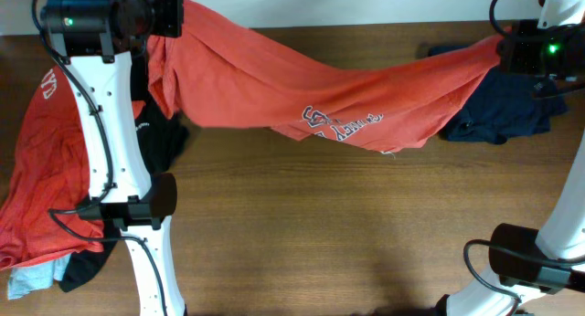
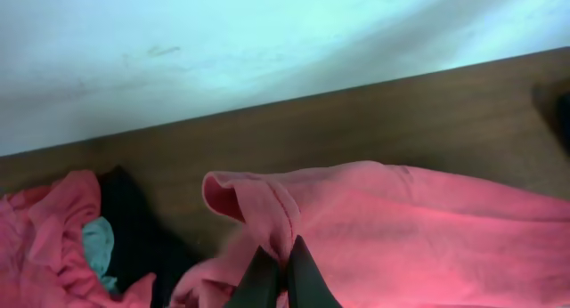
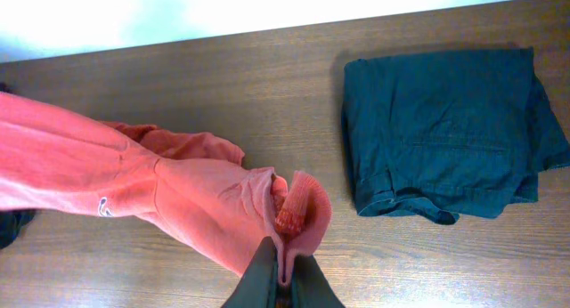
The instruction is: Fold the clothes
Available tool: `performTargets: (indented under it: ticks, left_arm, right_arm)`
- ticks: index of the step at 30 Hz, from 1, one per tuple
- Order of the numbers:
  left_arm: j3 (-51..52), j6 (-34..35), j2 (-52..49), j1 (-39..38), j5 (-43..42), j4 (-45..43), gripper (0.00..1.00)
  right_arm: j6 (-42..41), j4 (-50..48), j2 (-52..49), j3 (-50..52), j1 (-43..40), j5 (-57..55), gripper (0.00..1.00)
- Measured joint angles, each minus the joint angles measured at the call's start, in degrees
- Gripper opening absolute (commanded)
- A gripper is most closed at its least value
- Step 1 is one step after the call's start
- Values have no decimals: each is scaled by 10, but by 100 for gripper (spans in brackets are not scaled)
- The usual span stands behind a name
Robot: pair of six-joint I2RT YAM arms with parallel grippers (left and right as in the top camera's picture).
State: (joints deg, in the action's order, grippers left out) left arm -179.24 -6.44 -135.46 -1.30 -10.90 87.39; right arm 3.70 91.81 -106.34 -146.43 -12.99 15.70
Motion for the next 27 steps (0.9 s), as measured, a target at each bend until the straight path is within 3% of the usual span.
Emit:
performTargets:
  ticks: [17, 19, 21, 27]
  left_arm:
    - [0, -24, 0, -6, 0, 52, 0]
    - [0, -26, 0, -6, 0, 52, 9]
    - [0, -30, 0, -6, 1, 52, 0]
    - [0, -32, 0, -6, 3, 52, 0]
  right_arm:
    - [0, 3, 0, 0, 0, 0, 4]
    - [0, 4, 0, 0, 0, 0, 4]
    - [0, 4, 0, 0, 0, 0, 4]
    - [4, 6, 0, 0, 0, 0, 4]
